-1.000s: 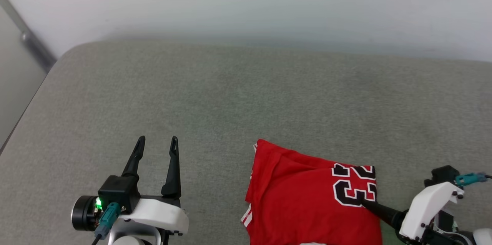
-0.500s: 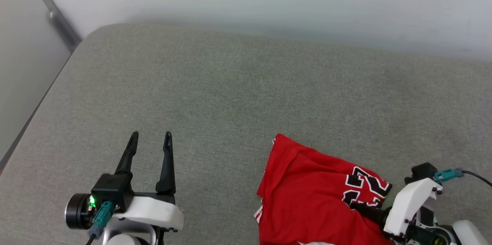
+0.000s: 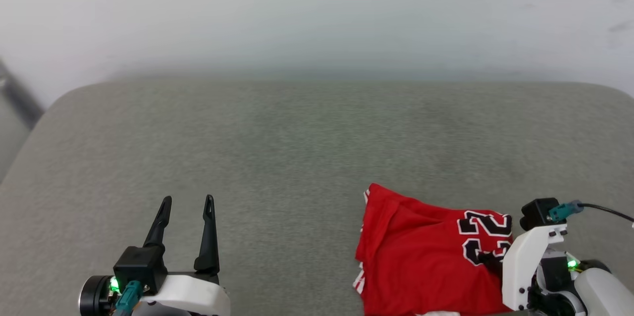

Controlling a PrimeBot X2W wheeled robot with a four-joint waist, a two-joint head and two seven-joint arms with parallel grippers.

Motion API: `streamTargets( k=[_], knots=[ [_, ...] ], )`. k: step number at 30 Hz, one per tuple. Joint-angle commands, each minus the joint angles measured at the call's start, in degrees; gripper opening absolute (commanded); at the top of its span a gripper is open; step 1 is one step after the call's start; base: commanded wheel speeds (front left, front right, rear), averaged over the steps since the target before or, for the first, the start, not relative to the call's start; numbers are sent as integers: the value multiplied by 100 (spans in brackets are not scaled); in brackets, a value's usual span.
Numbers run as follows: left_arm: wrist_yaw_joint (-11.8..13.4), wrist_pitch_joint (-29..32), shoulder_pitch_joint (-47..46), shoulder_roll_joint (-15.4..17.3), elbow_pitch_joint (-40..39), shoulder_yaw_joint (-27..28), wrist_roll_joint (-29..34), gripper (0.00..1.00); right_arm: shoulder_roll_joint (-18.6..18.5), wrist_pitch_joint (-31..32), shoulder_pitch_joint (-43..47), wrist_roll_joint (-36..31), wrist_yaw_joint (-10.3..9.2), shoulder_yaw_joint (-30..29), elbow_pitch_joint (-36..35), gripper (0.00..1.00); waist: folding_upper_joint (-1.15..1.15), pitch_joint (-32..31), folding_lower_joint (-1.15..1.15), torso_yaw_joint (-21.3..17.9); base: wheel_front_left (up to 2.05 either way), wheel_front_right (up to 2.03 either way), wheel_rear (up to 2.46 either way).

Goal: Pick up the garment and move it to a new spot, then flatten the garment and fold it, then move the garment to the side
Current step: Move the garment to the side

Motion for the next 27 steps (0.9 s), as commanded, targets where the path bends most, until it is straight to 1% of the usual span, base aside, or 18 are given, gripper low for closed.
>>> streamTargets(
  k=[1,6,9,13,16,18,21,24,27],
  knots=[
    [-2,-27,31,-21,-25,15,23,100,-69,-23,-125,-119,-3,28,48,0,0,-43,0,-446,0,0,0],
    [-95,-27,-80,-56,-59,3,71,100,-200,-162,-450,-646,-3,25,320,0,0,125,0,-1112,0,0,0],
    [-120,-26,-261,-47,-152,-10,156,100,-301,-266,-858,-920,-3,-40,510,0,0,458,0,-1466,0,0,0],
    [-182,11,-631,-8,-259,-105,329,100,-454,-540,-1442,-1254,-3,-294,843,0,0,1006,0,-1741,0,0,0],
    [-242,101,-997,36,-374,-170,464,100,-638,-750,-1907,-1499,-3,-561,1123,0,0,1478,0,-1830,0,0,0],
    [-286,183,-1236,56,-453,-234,557,100,-839,-974,-2189,-1822,-3,-644,1267,0,0,1793,0,-1829,0,0,0],
    [-345,288,-1585,121,-552,-288,688,100,-1007,-1296,-2550,-2130,-3,-942,1548,0,0,2226,0,-1793,0,0,0],
    [-387,391,-1880,174,-651,-321,800,100,-1102,-1619,-2896,-2379,-3,-1330,1867,0,0,2603,0,-1752,0,0,0],
    [-440,480,-2124,215,-729,-347,884,100,-1087,-2005,-3149,-2620,-3,-1769,2192,0,0,2899,0,-1717,0,0,0]
  ],
)
